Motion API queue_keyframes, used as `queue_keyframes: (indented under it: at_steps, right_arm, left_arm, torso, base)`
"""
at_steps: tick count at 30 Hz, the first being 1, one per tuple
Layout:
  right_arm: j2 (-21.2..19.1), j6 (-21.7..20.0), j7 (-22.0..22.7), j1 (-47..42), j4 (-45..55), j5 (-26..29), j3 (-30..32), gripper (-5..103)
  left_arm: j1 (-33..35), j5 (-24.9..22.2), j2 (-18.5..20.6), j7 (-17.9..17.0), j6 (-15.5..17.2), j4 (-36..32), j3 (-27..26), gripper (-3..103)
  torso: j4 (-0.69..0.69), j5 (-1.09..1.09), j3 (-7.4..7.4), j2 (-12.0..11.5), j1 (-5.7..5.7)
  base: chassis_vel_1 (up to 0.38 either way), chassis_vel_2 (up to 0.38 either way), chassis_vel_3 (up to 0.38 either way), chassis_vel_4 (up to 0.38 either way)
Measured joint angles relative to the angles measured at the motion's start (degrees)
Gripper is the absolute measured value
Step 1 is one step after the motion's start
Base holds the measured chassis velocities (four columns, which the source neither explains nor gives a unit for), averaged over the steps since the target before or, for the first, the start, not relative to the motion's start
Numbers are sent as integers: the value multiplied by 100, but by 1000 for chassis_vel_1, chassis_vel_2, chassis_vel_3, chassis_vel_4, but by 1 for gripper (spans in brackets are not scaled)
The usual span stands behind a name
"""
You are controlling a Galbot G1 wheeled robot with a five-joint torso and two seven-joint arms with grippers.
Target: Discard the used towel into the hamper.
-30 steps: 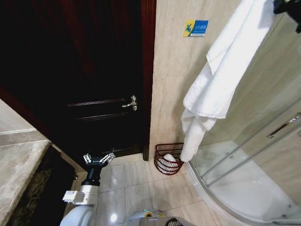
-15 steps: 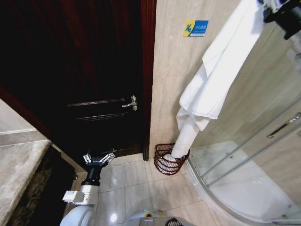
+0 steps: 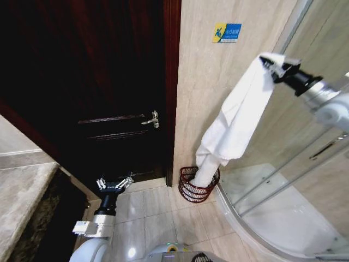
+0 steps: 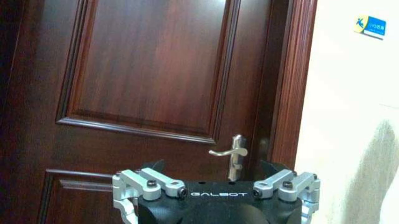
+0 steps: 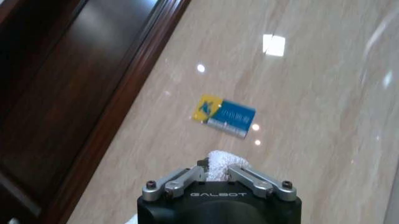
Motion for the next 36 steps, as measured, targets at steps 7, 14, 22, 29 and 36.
queue_keyframes:
  at_steps: [7, 14, 22, 29, 36]
  right_arm:
    - [-88, 138, 0, -597, -73, -75, 65, 2]
    - [-439, 353, 0, -1455, -362, -173, 618, 2]
    - [-1403, 634, 102, -4082, -1047, -497, 3017, 2]
    - [-1487, 430, 427, -4180, -791, -699, 3165, 2]
    - [-1674, 451, 429, -4156, -1126, -700, 3045, 2]
  left_arm:
    - [0, 0, 0, 0, 0, 0, 0, 100]
    - [0, 0, 0, 0, 0, 0, 0, 100]
    - [0, 0, 0, 0, 0, 0, 0, 100]
    - [0, 0, 0, 0, 0, 0, 0, 100]
    - [0, 0, 0, 0, 0, 0, 0, 100]
  torso:
    - [-1, 0, 0, 0, 0]
    - [0, -1, 0, 0, 0]
    - [3, 7, 2, -1, 2]
    - [0, -7, -1, -1, -1]
    - [0, 2, 0, -1, 0]
  base:
    - [0, 0, 0, 0]
    - [0, 0, 0, 0]
    - [0, 0, 0, 0]
    - [0, 0, 0, 0]
    - [0, 0, 0, 0]
